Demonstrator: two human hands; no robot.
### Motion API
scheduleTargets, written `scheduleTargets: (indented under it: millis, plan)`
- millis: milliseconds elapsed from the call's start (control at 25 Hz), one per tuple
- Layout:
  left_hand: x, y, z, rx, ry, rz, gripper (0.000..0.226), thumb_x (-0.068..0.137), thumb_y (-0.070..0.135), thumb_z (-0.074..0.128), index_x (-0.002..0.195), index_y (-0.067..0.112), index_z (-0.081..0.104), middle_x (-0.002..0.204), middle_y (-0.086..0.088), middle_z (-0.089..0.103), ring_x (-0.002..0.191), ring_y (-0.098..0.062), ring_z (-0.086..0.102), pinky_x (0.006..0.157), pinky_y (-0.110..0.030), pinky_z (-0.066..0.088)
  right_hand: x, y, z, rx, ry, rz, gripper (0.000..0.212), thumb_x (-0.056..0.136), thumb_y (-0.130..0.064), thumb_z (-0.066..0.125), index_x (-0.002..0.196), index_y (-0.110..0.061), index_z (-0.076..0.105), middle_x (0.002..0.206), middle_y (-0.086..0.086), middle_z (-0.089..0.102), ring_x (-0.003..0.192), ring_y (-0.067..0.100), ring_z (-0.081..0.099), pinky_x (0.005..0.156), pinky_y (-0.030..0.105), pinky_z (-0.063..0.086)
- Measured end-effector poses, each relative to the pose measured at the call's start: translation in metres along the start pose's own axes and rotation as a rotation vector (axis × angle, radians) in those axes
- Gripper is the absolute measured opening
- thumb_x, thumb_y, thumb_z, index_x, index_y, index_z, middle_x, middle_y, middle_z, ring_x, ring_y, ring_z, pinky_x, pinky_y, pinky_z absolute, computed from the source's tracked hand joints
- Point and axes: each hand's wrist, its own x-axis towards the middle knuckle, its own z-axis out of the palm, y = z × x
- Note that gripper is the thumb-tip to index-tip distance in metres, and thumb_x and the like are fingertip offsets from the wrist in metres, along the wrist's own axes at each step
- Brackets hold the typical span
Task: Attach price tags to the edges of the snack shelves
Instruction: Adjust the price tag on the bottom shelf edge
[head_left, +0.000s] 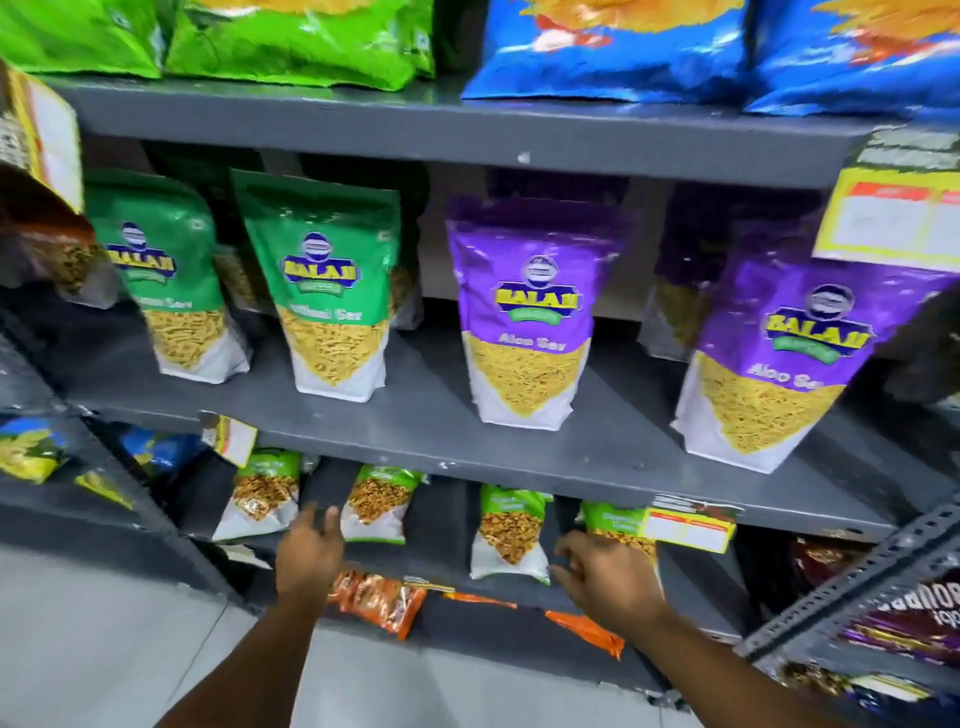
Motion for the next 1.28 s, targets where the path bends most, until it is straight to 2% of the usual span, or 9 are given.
scheduleTargets:
  millis: [80, 240, 360, 440, 520, 720, 920, 1120, 1280]
  plan:
    - [0.037, -0.023, -0.038, -0.107, 0.075, -0.097, 0.037, 0.095, 0.021, 0.049, 0.119, -0.006, 0.055, 0.115, -0.033, 0.062, 0.109, -0.049, 0.055, 0.090, -0.048, 0.041, 0.038, -0.057, 0.018, -0.012, 0.034, -0.037, 0.023, 0.081, -0.048, 0.053, 0.089, -0.026, 0.054, 0.085, -0.002, 0.072, 0.082, 0.028, 0.067, 0.059, 0.032, 0.045]
    - [0.116, -0.050, -0.110, -0.491, 0.011, -0.240, 0.020, 0.092, 0.016, 0.054, 0.077, 0.006, 0.063, 0.078, -0.015, 0.061, 0.088, -0.028, 0.053, 0.080, -0.040, 0.040, 0.117, -0.196, 0.050, -0.018, 0.047, -0.074, 0.026, 0.086, -0.046, 0.048, 0.093, -0.023, 0.057, 0.096, 0.002, 0.072, 0.090, 0.030, 0.066, 0.066, 0.037, 0.050]
    - [0.180, -0.074, -0.130, -0.615, -0.045, -0.262, 0.019, 0.082, 0.023, 0.060, 0.091, 0.008, 0.063, 0.086, -0.022, 0.067, 0.084, -0.024, 0.056, 0.082, -0.041, 0.045, 0.168, -0.285, 0.065, 0.131, 0.119, -0.049, 0.020, 0.085, -0.038, 0.053, 0.090, -0.021, 0.061, 0.092, 0.008, 0.071, 0.088, 0.034, 0.065, 0.067, 0.040, 0.051]
    - [0.192, -0.060, -0.141, -0.658, -0.096, -0.256, 0.006, 0.086, 0.012, 0.055, 0.084, 0.013, 0.061, 0.069, -0.012, 0.061, 0.065, -0.021, 0.050, 0.064, -0.032, 0.044, 0.181, -0.322, 0.072, 0.238, 0.175, 0.012, 0.013, 0.084, -0.033, 0.057, 0.093, -0.024, 0.062, 0.094, 0.005, 0.070, 0.087, 0.031, 0.065, 0.068, 0.038, 0.051]
    - [0.198, -0.049, -0.144, -0.714, -0.165, -0.273, 0.025, 0.085, -0.002, 0.050, 0.069, 0.016, 0.054, 0.050, 0.003, 0.045, 0.053, -0.018, 0.034, 0.046, -0.023, 0.032, 0.192, -0.347, 0.077, 0.208, 0.251, -0.049, 0.021, 0.084, -0.027, 0.058, 0.105, -0.025, 0.063, 0.104, 0.002, 0.066, 0.094, 0.027, 0.063, 0.074, 0.037, 0.051]
    - [0.193, -0.053, -0.136, -0.898, -0.333, -0.421, 0.009, 0.085, 0.007, 0.063, 0.077, 0.010, 0.066, 0.072, -0.011, 0.064, 0.065, -0.023, 0.058, 0.061, -0.029, 0.047, 0.224, -0.370, 0.076, 0.000, 0.216, -0.125, 0.048, 0.086, -0.026, 0.056, 0.133, -0.022, 0.048, 0.122, 0.004, 0.059, 0.103, 0.034, 0.054, 0.083, 0.048, 0.049]
    - [0.187, -0.054, -0.142, -0.859, -0.333, -0.286, 0.013, 0.085, 0.002, 0.064, 0.076, 0.007, 0.071, 0.069, -0.008, 0.069, 0.065, -0.019, 0.061, 0.055, -0.024, 0.053, 0.235, -0.376, 0.086, -0.021, 0.228, -0.193, 0.016, 0.084, -0.034, 0.061, 0.096, -0.030, 0.070, 0.088, -0.005, 0.072, 0.078, 0.024, 0.066, 0.065, 0.038, 0.054]
    - [0.187, -0.076, -0.169, -0.600, -0.265, 0.066, 0.017, 0.084, -0.001, 0.064, 0.076, 0.013, 0.070, 0.076, -0.006, 0.071, 0.067, -0.005, 0.063, 0.066, -0.018, 0.052, 0.206, -0.369, 0.110, 0.213, 0.246, -0.099, 0.030, 0.088, -0.042, 0.045, 0.097, -0.028, 0.070, 0.084, -0.004, 0.068, 0.080, 0.013, 0.060, 0.068, 0.026, 0.047]
    - [0.201, -0.082, -0.172, -0.376, -0.219, 0.197, 0.013, 0.081, 0.010, 0.070, 0.090, 0.020, 0.073, 0.082, 0.011, 0.072, 0.078, 0.004, 0.066, 0.074, -0.016, 0.052, 0.210, -0.368, 0.127, 0.297, 0.173, 0.098, 0.026, 0.090, -0.035, 0.045, 0.086, -0.023, 0.069, 0.076, 0.005, 0.068, 0.076, 0.024, 0.062, 0.061, 0.027, 0.035]
